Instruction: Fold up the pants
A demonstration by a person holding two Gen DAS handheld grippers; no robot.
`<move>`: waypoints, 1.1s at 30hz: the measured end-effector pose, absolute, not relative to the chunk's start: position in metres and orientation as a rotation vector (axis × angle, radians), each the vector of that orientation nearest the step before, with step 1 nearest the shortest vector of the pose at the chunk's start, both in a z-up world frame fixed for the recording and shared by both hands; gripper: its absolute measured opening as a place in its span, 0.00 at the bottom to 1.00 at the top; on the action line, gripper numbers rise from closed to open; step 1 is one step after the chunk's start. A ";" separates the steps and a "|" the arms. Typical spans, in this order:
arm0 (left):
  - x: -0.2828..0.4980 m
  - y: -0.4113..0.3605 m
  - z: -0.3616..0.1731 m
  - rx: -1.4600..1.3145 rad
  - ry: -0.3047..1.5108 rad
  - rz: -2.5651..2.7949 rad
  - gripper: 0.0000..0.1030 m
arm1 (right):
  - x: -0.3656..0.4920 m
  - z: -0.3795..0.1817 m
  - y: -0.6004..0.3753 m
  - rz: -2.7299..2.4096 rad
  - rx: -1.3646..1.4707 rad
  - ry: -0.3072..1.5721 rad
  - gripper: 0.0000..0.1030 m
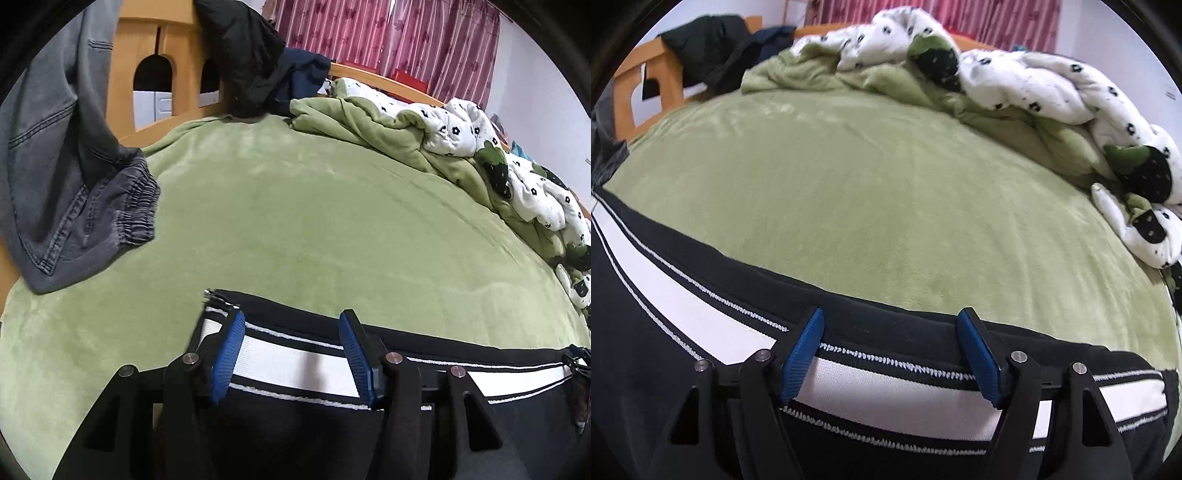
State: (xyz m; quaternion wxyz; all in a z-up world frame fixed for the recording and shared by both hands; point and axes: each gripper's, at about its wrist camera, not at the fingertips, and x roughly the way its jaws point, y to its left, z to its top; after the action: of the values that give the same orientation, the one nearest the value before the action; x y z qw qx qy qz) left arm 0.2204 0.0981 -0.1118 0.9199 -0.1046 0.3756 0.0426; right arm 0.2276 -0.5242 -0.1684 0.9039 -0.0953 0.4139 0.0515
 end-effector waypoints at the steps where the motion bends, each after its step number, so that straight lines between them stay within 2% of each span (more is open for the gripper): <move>1: 0.221 0.097 -0.113 -0.215 0.775 0.086 0.49 | 0.229 -0.169 -0.524 0.124 -0.200 0.873 0.40; 3: 0.223 0.094 -0.114 -0.212 0.779 0.083 0.49 | 0.229 -0.170 -0.521 0.161 -0.218 0.883 0.12; 4: 0.223 0.094 -0.114 -0.211 0.781 0.083 0.49 | 0.227 -0.171 -0.518 0.171 -0.237 0.881 0.08; 6: 0.223 0.094 -0.115 -0.214 0.781 0.080 0.49 | 0.223 -0.171 -0.510 0.158 -0.296 0.853 0.04; 11: 0.222 0.093 -0.116 -0.225 0.778 0.092 0.49 | 0.220 -0.148 -0.524 0.149 -0.180 0.755 0.03; 14: 0.226 0.094 -0.122 -0.243 0.807 0.110 0.49 | 0.233 -0.165 -0.517 0.110 -0.206 0.793 0.03; 18: 0.223 0.099 -0.125 -0.297 0.818 0.094 0.49 | 0.240 -0.171 -0.512 0.067 -0.220 0.828 0.10; 20: 0.220 0.097 -0.123 -0.289 0.818 0.069 0.49 | 0.234 -0.164 -0.521 0.051 -0.178 0.823 0.21; 22: 0.214 0.092 -0.119 -0.259 0.807 0.057 0.49 | 0.219 -0.154 -0.536 0.001 -0.145 0.804 0.39; 25: 0.205 0.084 -0.114 -0.241 0.795 0.028 0.52 | 0.198 -0.159 -0.559 -0.087 -0.089 0.811 0.54; 27: 0.198 0.080 -0.113 -0.260 0.802 0.002 0.52 | 0.196 -0.172 -0.569 -0.137 -0.047 0.891 0.54; 33: 0.153 0.049 -0.107 -0.300 0.833 -0.135 0.52 | 0.159 -0.129 -0.545 -0.198 -0.011 0.811 0.55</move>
State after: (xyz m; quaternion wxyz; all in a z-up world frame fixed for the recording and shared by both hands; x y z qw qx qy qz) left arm 0.1534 0.0492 -0.1070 0.9014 -0.1450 0.4027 -0.0654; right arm 0.1591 -0.5454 -0.1293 0.9142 -0.0053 0.3938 -0.0961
